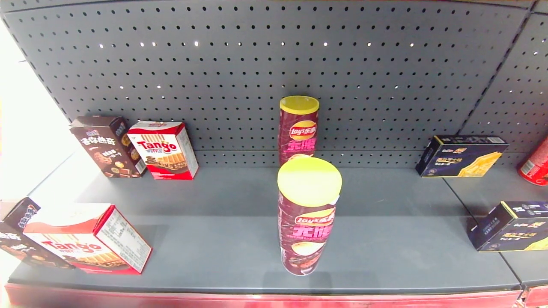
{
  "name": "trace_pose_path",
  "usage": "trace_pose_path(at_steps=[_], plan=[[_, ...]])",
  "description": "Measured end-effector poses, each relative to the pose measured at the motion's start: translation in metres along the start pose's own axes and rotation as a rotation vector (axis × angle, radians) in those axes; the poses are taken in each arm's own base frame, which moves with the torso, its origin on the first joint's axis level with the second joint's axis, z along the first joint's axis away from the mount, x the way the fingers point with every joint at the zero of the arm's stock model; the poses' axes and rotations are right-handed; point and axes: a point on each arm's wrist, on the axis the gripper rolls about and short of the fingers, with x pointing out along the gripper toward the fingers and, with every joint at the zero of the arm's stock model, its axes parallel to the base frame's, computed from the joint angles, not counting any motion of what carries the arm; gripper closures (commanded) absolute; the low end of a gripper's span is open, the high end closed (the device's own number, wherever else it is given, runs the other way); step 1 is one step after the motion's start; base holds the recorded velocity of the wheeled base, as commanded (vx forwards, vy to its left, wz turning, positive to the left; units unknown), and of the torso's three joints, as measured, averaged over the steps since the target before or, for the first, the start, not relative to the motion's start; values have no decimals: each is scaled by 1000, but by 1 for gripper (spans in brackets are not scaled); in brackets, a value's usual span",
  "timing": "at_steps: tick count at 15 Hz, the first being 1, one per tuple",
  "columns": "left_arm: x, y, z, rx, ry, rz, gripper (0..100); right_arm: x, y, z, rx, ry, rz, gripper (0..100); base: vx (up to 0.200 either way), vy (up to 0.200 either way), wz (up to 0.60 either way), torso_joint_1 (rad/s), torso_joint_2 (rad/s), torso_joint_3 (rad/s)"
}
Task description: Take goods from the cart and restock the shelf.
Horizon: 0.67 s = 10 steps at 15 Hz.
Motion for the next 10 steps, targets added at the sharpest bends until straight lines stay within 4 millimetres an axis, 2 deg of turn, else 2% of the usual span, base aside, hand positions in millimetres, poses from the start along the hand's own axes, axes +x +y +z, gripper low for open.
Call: trace_pose_path(at_steps=[5,7,10], plan=[[0,0,0,0,0,2,0,0,0,0,0,0,0,0,0,0,0,0,0,0],[0,0,0,3,0,0,0,0,0,0,0,0,0,0,-200,0,0,0,2,2],[0,0,0,-2,-1,4,0,0,0,0,0,1,0,0,0,0,0,0,0,0]])
